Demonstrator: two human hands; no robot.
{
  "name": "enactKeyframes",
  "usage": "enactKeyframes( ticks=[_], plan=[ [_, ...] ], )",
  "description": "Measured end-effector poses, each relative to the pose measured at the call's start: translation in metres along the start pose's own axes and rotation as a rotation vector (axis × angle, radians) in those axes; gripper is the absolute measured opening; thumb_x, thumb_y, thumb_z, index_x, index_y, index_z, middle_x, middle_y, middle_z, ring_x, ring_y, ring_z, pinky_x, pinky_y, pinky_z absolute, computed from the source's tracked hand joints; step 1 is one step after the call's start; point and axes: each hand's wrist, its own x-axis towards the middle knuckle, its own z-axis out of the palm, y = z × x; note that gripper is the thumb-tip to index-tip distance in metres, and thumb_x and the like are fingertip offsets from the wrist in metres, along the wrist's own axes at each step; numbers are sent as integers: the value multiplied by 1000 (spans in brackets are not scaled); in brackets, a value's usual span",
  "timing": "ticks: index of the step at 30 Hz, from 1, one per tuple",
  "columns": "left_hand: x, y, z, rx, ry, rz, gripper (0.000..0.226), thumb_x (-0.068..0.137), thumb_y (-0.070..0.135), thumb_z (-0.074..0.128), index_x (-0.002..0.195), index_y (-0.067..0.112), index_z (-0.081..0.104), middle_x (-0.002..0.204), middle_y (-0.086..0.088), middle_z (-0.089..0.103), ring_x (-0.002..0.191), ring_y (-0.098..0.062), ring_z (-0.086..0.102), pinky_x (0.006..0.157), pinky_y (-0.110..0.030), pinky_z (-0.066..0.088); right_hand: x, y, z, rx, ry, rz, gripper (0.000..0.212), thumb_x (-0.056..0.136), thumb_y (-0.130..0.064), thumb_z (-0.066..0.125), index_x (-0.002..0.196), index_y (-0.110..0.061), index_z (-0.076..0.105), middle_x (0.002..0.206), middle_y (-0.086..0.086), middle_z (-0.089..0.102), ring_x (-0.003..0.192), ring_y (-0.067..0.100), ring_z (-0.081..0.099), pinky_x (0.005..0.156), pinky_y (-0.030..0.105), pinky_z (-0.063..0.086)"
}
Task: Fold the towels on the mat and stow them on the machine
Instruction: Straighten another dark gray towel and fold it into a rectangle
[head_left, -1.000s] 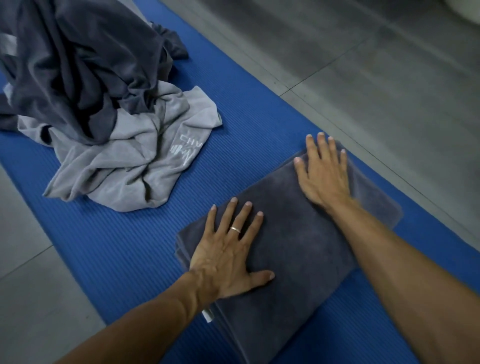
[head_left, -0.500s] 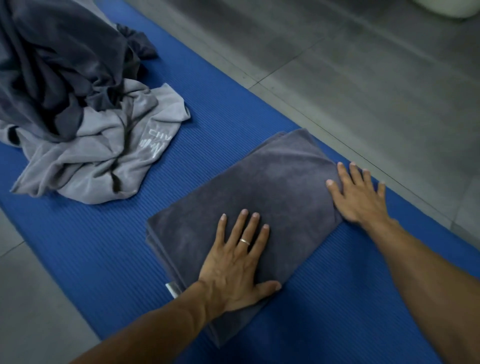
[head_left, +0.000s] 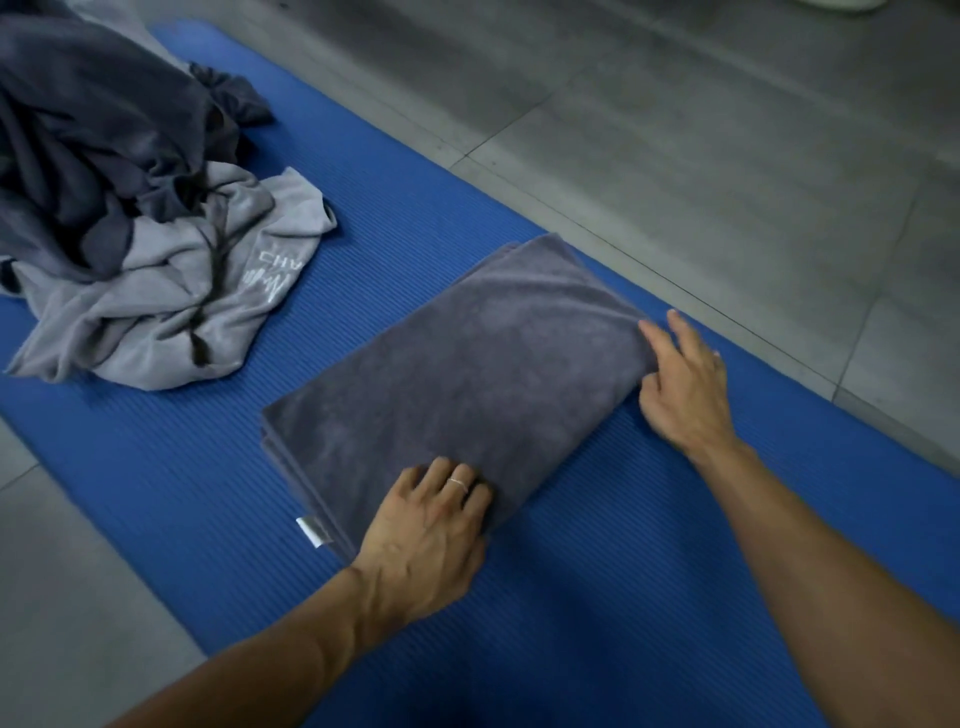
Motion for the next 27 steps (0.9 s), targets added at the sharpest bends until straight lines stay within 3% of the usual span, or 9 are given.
enactKeyframes(
  ticks=[3,6,9,14,19,22,24,27],
  plan=[
    [1,-2,-16,-98,20,-184,22,85,36,45,84,20,61,81,3,62,73,-20,61,52,-31,47,-34,-10,6,-4,-88,-184,76,80,-19,61,150,-19,32,161,4,17,149,20,10,120,46,5],
    [7,-19,-32,-294,29,-356,15,93,30,48,100,20,57,91,0,67,80,-26,64,64,-33,43,-48,-13,16,-14,-114,-269,79,81,-24,66,151,-19,29,161,1,17,150,17,7,121,43,4],
    [7,-31,-49,-371,-5,-301,13,95,27,51,106,22,57,89,0,69,80,-26,64,73,-36,48,-39,-15,20,-31,-13,-273,60,91,-15,60,147,-17,38,157,6,30,148,21,17,120,46,8],
    [-8,-36,-65,-496,-112,-249,6,95,25,54,97,26,59,88,10,66,82,-14,61,79,-36,49,-24,-14,-4,-161,48,-194,43,88,0,55,126,-19,61,142,3,52,144,21,29,118,48,13],
    [-27,-24,-57,-500,-125,-253,18,93,20,56,83,34,53,78,16,60,72,-1,56,69,-24,43,-55,-2,-48,-414,-68,-336,37,83,0,54,111,-23,62,132,-1,59,140,16,35,120,41,13],
    [-31,-13,-65,-627,-288,-241,14,95,15,56,84,23,62,75,15,63,71,-1,58,68,-15,42,-90,8,-72,-581,-219,-359,27,82,-2,53,95,-25,57,98,-2,64,109,17,58,118,41,19],
    [-34,-7,-77,-723,-437,-202,15,95,14,57,82,18,64,68,19,63,66,3,56,67,-12,43,-112,15,-84,-624,-321,-374,23,85,-4,51,89,-27,52,77,-6,55,84,18,57,107,38,33],
    [-33,-3,-89,-758,-571,-145,16,95,16,58,83,10,65,66,14,60,63,1,52,64,-15,42,-132,19,-102,-536,-576,-285,23,89,-11,50,74,-29,47,73,-6,48,69,15,48,69,31,40]
  ],
)
